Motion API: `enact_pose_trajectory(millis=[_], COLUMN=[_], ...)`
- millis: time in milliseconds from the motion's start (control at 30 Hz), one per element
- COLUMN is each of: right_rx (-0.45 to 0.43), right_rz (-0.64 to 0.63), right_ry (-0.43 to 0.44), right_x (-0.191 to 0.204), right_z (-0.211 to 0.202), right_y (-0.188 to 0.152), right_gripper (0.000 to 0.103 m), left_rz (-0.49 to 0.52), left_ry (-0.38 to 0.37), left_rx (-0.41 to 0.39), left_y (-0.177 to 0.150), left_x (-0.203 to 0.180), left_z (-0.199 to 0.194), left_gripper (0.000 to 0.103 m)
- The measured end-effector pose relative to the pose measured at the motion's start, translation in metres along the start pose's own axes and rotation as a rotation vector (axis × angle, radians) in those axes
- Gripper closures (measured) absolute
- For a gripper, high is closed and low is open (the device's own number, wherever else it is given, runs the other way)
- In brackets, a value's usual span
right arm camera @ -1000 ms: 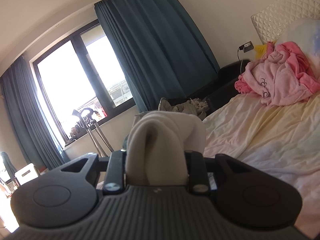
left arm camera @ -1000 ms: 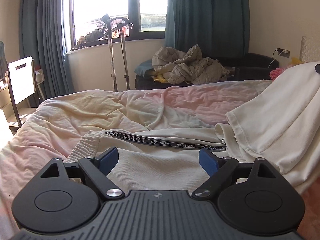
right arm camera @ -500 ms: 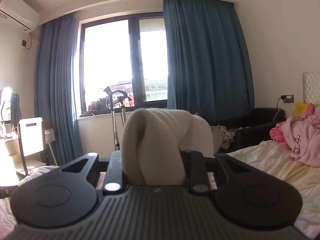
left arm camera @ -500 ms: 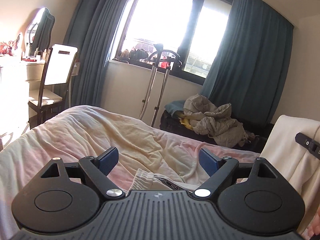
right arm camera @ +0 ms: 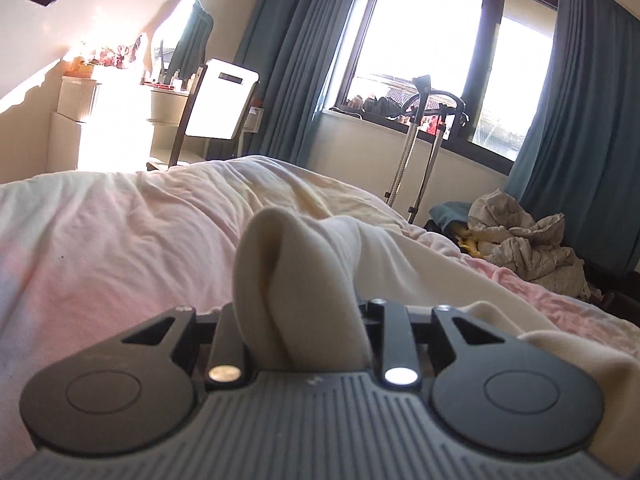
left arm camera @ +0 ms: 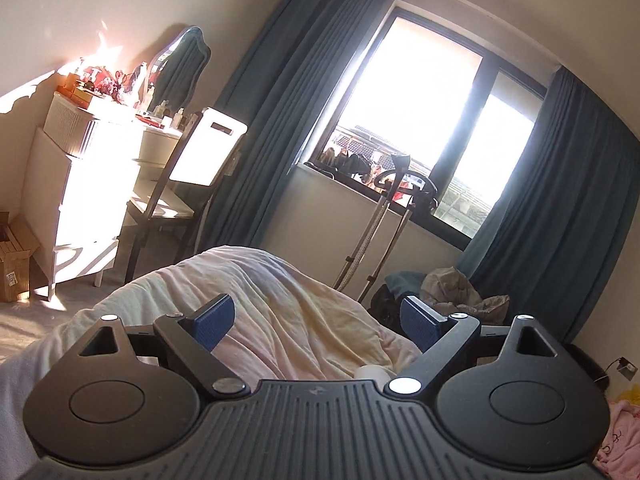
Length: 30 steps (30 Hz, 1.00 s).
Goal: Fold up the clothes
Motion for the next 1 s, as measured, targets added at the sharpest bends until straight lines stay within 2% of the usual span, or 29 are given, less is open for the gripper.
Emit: enact_pose_trajectory(millis=[133, 233, 267, 367, 433, 533, 600, 667, 800, 900, 1000], right_rx=[0.004, 0.051, 0.055, 0.057, 0.041, -0.001, -0.041, -0.039, 0.089, 0.108, 0.123], right_rz=[-0.006, -0.003, 0.008, 0.065, 0.108, 0.128, 0.120, 0.149, 0.245, 0.221, 0.224], right_ry=[0.079, 0.186, 0.226, 0.273, 0.262, 0.184, 0.115, 0.070, 0.092, 0.099, 0.084], right_x=[-0.010, -0.016, -0.020, -0.041, -0.063, -0.100, -0.124, -0.148, -0.165, -0.155, -0.151], right_z=[-0.018, -0.041, -0.053, -0.088, -0.111, -0.145, -0.164, -0.176, -0.166, -0.153, -0.138], right_y=[0.007, 0.006, 0.009, 0.020, 0.029, 0.038, 0.033, 0.019, -0.017, -0.027, -0.031], right_gripper=[0.063, 0.056, 0.050, 0.045, 0.044, 0.042, 0.033, 0.030, 0.030, 0.029, 0.030], left_rz=[-0.016, 0.036, 0.054, 0.105, 0.138, 0.188, 0.231, 0.284, 0.371, 0.439, 0.454], left_ry=[-0.056, -0.099, -0.115, -0.139, -0.149, -0.165, -0.167, -0.169, -0.169, -0.176, -0.140], left_rx=[0.049, 0.077, 0.084, 0.118, 0.143, 0.180, 0.202, 0.221, 0.262, 0.282, 0.337], left_y=[-0.018, -0.032, -0.037, -0.048, -0.055, -0.065, -0.071, -0.078, -0.091, -0.102, -0.112], left_x=[-0.007, -0.018, -0.022, -0.034, -0.043, -0.056, -0.064, -0.073, -0.088, -0.096, -0.093], left_z=[0.009, 0.011, 0.012, 0.015, 0.017, 0.019, 0.020, 0.021, 0.026, 0.031, 0.040], left_gripper=[0.011, 0.011, 0.011, 0.011, 0.011, 0.011, 0.011, 0.011, 0.011, 0.010, 0.010])
Point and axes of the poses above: each gripper's, at about its wrist camera, not at the fingertips, and z roughly the way its jaws point, x to its left, y to its top, the point moved 7 cm from there along z, roughly the way its jaws point, and after that the axes turned 12 degrees about z, right-handed, at the moved point
